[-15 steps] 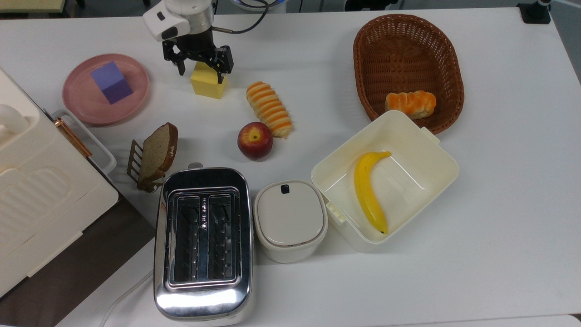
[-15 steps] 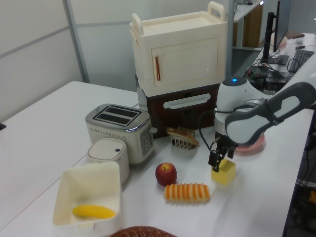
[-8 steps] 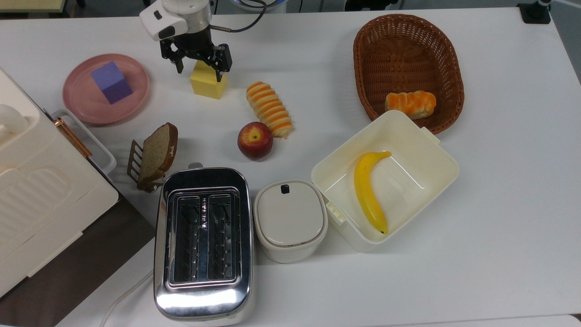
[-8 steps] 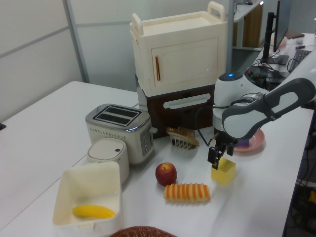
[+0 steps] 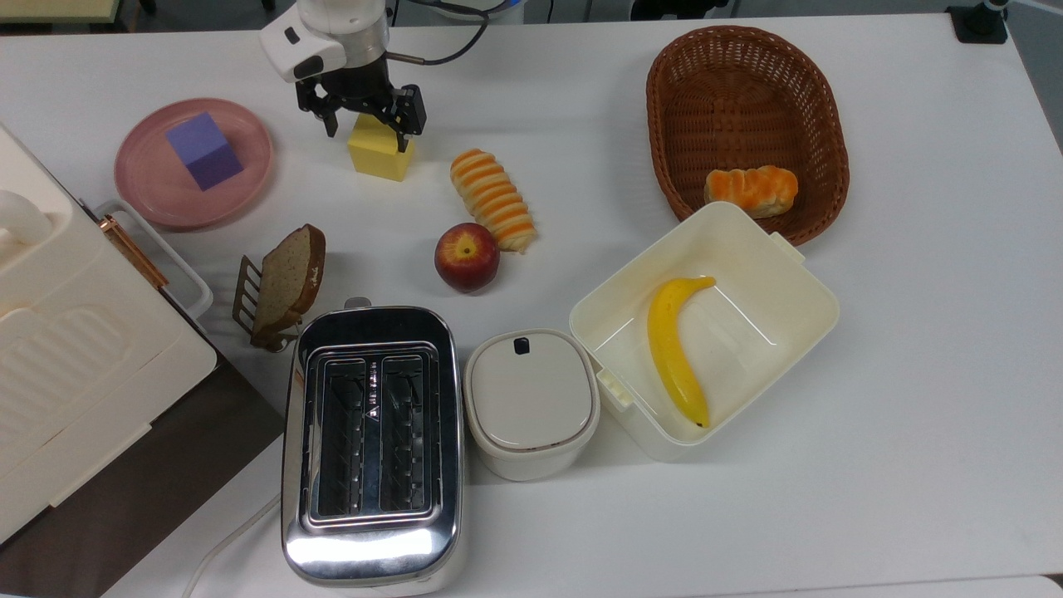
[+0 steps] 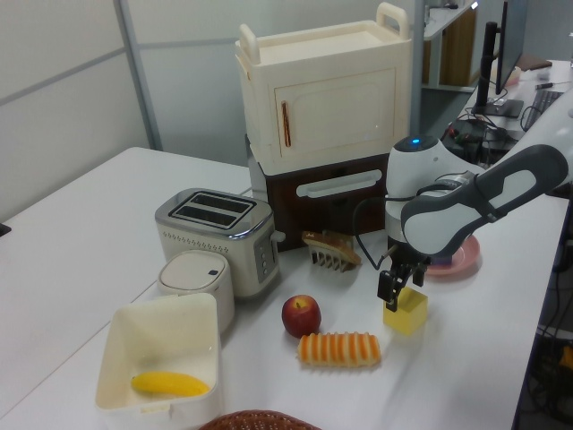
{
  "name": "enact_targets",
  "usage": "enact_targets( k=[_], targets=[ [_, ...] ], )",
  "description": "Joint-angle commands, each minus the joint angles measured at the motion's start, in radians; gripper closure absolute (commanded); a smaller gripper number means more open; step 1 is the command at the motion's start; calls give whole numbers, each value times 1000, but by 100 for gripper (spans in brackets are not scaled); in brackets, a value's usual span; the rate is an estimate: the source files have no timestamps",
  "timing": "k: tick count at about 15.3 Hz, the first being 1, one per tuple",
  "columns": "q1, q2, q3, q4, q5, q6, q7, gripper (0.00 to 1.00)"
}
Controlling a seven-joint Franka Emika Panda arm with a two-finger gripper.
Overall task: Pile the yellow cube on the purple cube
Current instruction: 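Lower the open gripper around the yellow cube, then close the gripper on the yellow cube and lift it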
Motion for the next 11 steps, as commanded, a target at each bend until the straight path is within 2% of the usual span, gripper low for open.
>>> enact_targets(
  k=[1,2,4,5,11],
  targets=[
    [0,-11,0,-2,-14,-23,-43,11],
    [0,-11,0,-3,-11,-23,-58,47],
    [3,-14,0,-3,-7,-23,-50,79],
    [3,-14,0,-3,-5,-23,-49,84],
    [4,-15,0,-3,-4,-27,-47,84]
  ],
)
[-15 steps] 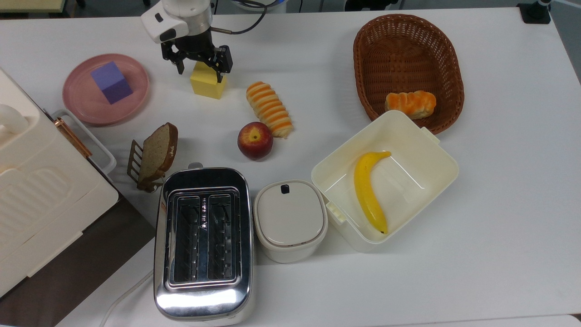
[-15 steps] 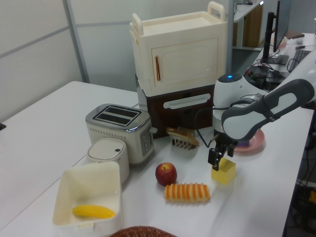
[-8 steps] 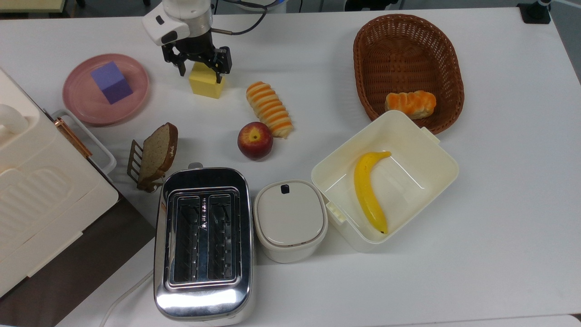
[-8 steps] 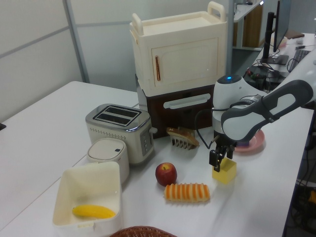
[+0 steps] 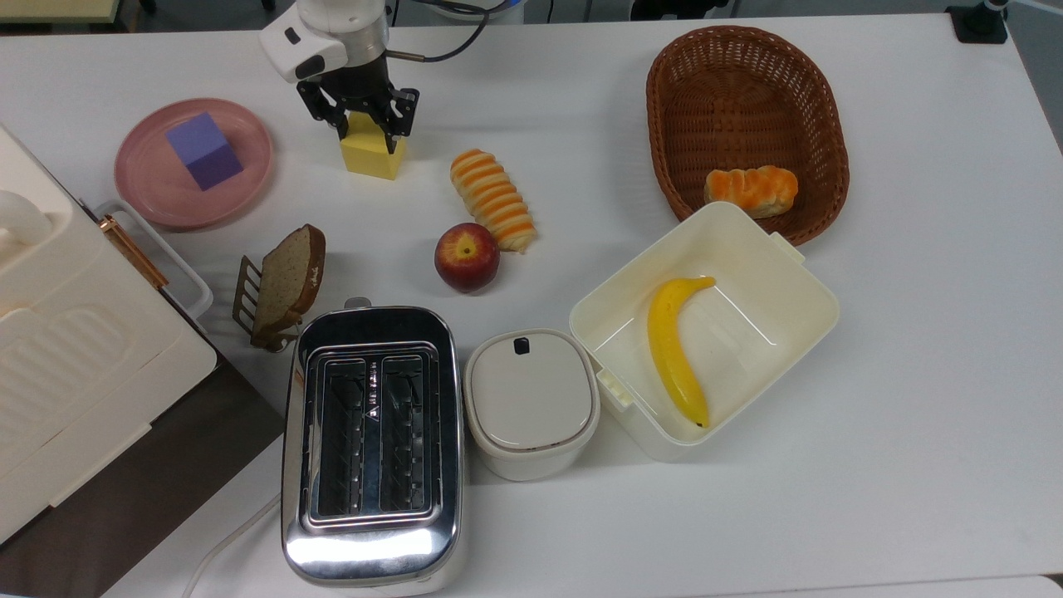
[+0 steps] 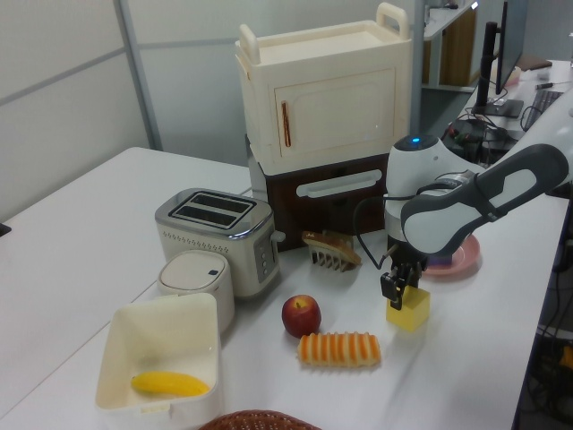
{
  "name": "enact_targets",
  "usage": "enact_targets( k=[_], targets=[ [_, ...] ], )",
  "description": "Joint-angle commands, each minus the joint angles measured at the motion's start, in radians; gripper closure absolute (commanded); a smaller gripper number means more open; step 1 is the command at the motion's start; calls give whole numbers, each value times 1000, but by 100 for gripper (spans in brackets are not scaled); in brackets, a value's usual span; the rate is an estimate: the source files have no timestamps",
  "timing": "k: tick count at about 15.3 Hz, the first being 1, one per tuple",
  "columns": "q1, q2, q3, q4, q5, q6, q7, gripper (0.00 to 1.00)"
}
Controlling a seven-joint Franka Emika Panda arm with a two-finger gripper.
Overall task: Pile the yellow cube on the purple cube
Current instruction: 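Close the gripper on the yellow cube and lift it, then carry the yellow cube over the purple cube on the plate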
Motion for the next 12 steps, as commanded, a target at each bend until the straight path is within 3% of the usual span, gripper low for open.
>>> enact_targets(
  k=[1,4,12],
  targets=[
    [3,-16,-2,-5,-4,-27,-12,84],
    [-8,-63,-2,-5,-5,-48,60,84],
    [-59,-189,-9,-1,-5,-113,65,84]
  ],
)
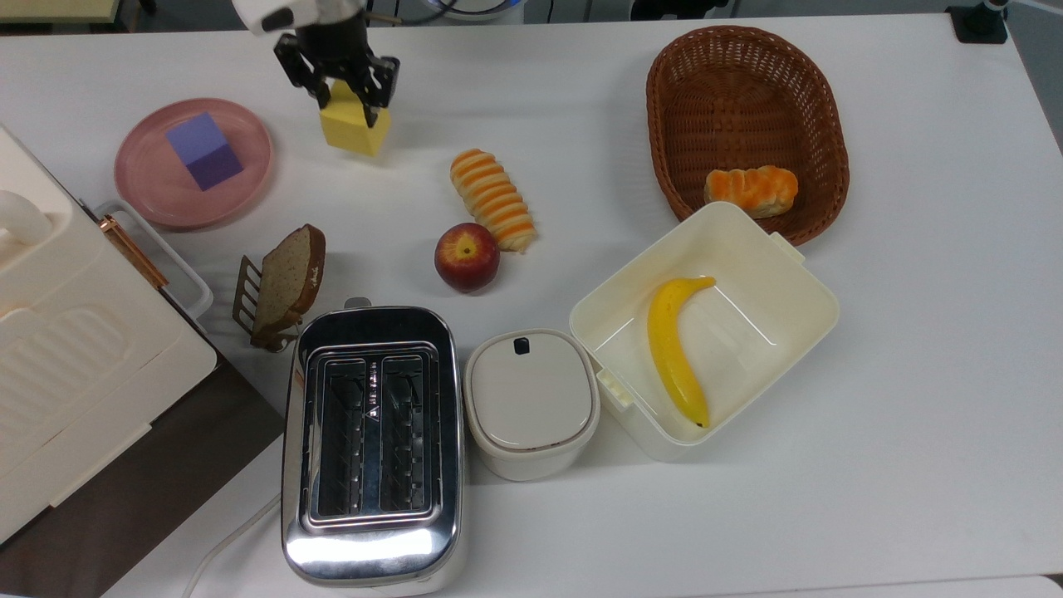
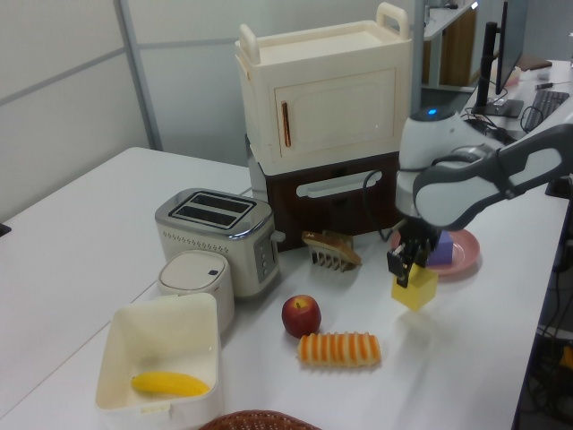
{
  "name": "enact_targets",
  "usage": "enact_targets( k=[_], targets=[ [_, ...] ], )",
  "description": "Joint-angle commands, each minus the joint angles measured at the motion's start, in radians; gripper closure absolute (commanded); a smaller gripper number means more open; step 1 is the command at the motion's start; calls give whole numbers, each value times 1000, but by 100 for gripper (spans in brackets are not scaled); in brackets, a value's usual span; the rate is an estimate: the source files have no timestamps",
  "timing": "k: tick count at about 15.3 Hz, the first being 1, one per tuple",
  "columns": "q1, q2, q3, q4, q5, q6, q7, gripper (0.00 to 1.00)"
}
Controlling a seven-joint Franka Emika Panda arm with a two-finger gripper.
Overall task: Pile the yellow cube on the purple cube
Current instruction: 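Carry the yellow cube over the purple cube on the plate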
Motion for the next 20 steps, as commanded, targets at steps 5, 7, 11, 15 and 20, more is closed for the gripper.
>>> enact_targets(
  k=[5,7,11,15,20],
  targets=[
    [-26,-114,-63,23,-5,-31,27,84],
    [-24,-118,-95,40,-5,-31,27,84],
    [-24,-105,-169,118,-5,-34,27,84],
    [-24,-40,-191,157,-5,-24,25,84],
    [-43,38,-208,199,1,-16,27,84]
  ],
)
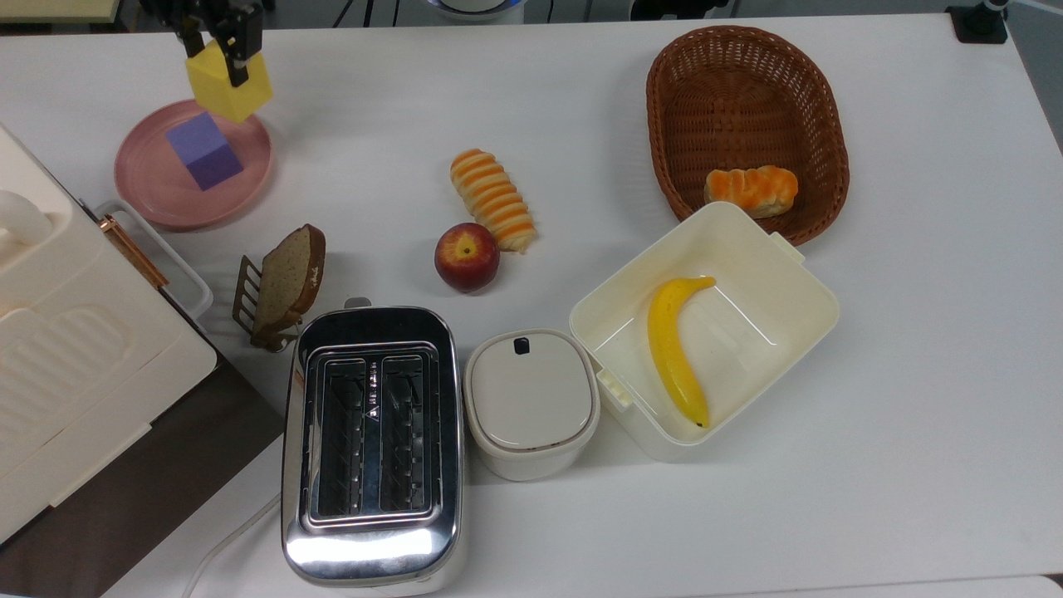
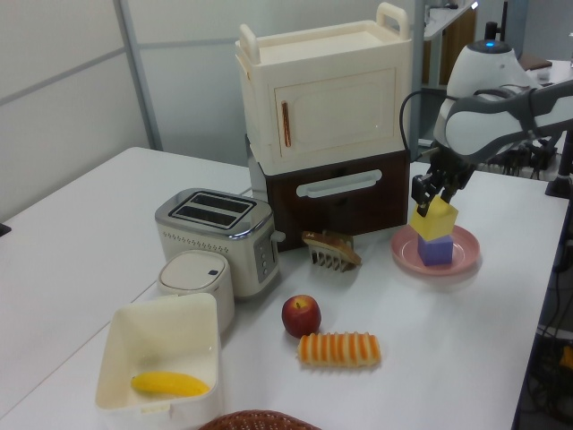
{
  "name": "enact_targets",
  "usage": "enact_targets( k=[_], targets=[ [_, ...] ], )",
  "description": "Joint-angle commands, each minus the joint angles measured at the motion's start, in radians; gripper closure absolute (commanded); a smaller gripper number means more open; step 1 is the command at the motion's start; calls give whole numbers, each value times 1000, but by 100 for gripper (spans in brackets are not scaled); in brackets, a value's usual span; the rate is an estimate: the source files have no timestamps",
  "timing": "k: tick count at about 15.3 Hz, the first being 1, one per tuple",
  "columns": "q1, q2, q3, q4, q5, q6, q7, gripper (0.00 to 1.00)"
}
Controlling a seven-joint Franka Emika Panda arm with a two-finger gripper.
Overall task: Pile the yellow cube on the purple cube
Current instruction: 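Carry the yellow cube over the purple cube on the plate, then lower the yellow cube onto the purple cube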
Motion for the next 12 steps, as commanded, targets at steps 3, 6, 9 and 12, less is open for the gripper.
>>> enact_targets(
  k=[3,6,9,12],
  targets=[
    [-29,90,-16,91,35,-8,19,84],
    [-50,102,-16,95,39,-6,11,84],
    [-63,123,-18,95,39,26,12,84],
    [-83,148,-21,133,53,11,12,84]
  ],
)
